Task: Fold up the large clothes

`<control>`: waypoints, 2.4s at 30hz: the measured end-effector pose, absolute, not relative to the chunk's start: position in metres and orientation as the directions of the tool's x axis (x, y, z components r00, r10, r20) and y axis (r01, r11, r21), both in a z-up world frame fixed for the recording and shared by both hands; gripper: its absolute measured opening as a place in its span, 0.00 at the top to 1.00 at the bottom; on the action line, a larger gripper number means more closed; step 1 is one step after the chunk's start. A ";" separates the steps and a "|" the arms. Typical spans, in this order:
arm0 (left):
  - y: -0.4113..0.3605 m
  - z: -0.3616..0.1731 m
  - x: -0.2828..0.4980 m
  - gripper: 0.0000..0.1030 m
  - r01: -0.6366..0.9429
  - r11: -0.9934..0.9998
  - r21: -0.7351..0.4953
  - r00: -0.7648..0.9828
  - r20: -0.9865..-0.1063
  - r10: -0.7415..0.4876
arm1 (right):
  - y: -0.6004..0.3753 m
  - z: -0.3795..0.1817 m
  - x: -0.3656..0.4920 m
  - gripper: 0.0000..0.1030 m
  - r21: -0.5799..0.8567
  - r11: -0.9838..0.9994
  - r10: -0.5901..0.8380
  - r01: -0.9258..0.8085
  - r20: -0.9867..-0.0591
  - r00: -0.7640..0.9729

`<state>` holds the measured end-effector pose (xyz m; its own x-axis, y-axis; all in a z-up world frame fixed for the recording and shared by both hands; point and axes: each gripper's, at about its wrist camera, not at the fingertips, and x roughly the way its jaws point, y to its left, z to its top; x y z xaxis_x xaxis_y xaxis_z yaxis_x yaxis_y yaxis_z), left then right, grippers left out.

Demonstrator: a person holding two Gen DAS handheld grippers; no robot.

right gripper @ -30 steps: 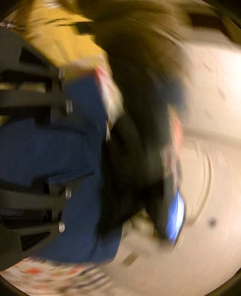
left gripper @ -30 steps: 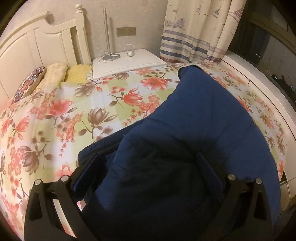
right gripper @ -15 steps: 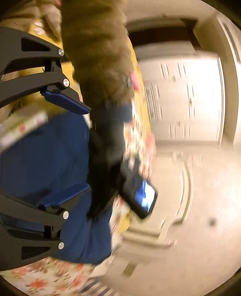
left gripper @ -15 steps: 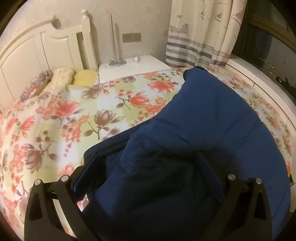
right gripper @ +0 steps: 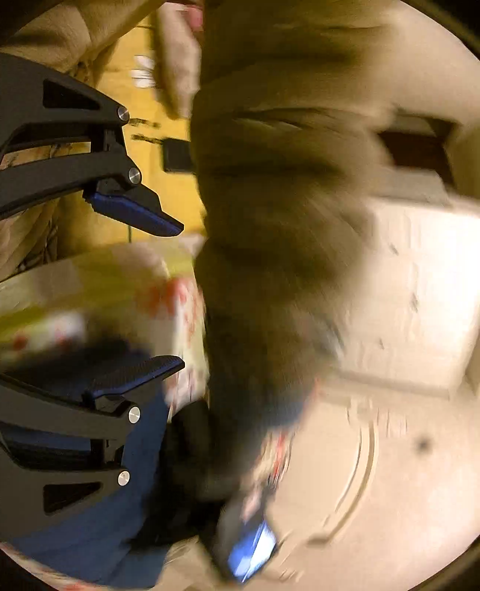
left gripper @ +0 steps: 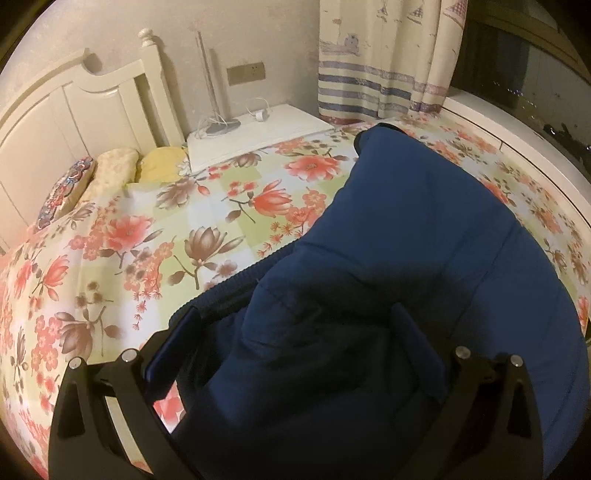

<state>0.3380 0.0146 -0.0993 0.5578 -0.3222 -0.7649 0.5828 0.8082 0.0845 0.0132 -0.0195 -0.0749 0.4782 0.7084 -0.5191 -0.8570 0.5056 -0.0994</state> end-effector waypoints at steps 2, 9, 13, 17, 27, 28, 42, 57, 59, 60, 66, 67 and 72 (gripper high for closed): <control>0.016 -0.101 0.337 0.02 0.569 0.818 0.085 0.575 -0.752 -0.322 | -0.055 -0.066 0.040 0.38 -0.046 0.613 0.681 -0.789 -0.475 0.557; 0.024 -0.111 0.335 0.02 0.518 0.853 0.061 0.629 -0.703 -0.332 | -0.100 -0.122 0.081 0.27 -0.007 0.753 0.535 -0.658 -0.577 0.617; 0.033 -0.118 0.334 0.02 0.497 0.867 0.020 0.642 -0.681 -0.352 | -0.085 -0.134 0.070 0.23 -0.098 0.745 0.489 -0.660 -0.594 0.639; 0.038 -0.122 0.338 0.02 0.502 0.865 -0.024 0.628 -0.678 -0.383 | -0.081 -0.135 0.074 0.23 -0.108 0.741 0.484 -0.663 -0.599 0.638; 0.054 -0.042 0.264 0.03 0.219 0.936 0.275 0.841 -0.539 -0.039 | -0.136 -0.073 0.068 0.22 -0.038 0.731 0.562 -0.681 -0.533 0.633; 0.061 -0.027 0.244 0.02 0.225 0.944 0.241 0.856 -0.512 -0.074 | -0.150 -0.062 0.072 0.22 -0.036 0.757 0.552 -0.652 -0.498 0.669; 0.057 -0.104 0.194 0.02 0.339 0.941 0.014 0.766 -0.585 -0.268 | -0.212 -0.045 0.290 0.52 0.153 0.933 0.354 -0.325 -0.540 0.764; 0.070 -0.114 0.195 0.02 0.325 0.940 -0.101 0.747 -0.582 -0.321 | -0.124 -0.109 0.363 0.51 -0.094 0.904 0.165 -0.418 -0.824 0.543; 0.069 -0.114 0.193 0.02 0.326 0.940 -0.105 0.746 -0.582 -0.324 | -0.125 -0.092 0.354 0.51 -0.086 0.911 0.182 -0.403 -0.793 0.581; 0.070 -0.115 0.194 0.02 0.326 0.939 -0.108 0.745 -0.582 -0.326 | -0.123 -0.075 0.345 0.51 -0.051 0.909 0.236 -0.414 -0.755 0.611; 0.070 -0.114 0.194 0.02 0.327 0.938 -0.115 0.743 -0.583 -0.331 | -0.074 -0.049 0.318 0.42 -0.037 0.819 0.374 -0.572 -0.722 0.582; 0.070 -0.115 0.194 0.02 0.325 0.938 -0.117 0.743 -0.582 -0.330 | -0.059 -0.067 0.321 0.41 -0.071 0.803 0.332 -0.591 -0.770 0.544; 0.077 -0.118 0.196 0.02 0.316 0.935 -0.159 0.729 -0.591 -0.346 | -0.038 -0.105 0.340 0.40 -0.083 0.795 0.247 -0.600 -0.860 0.447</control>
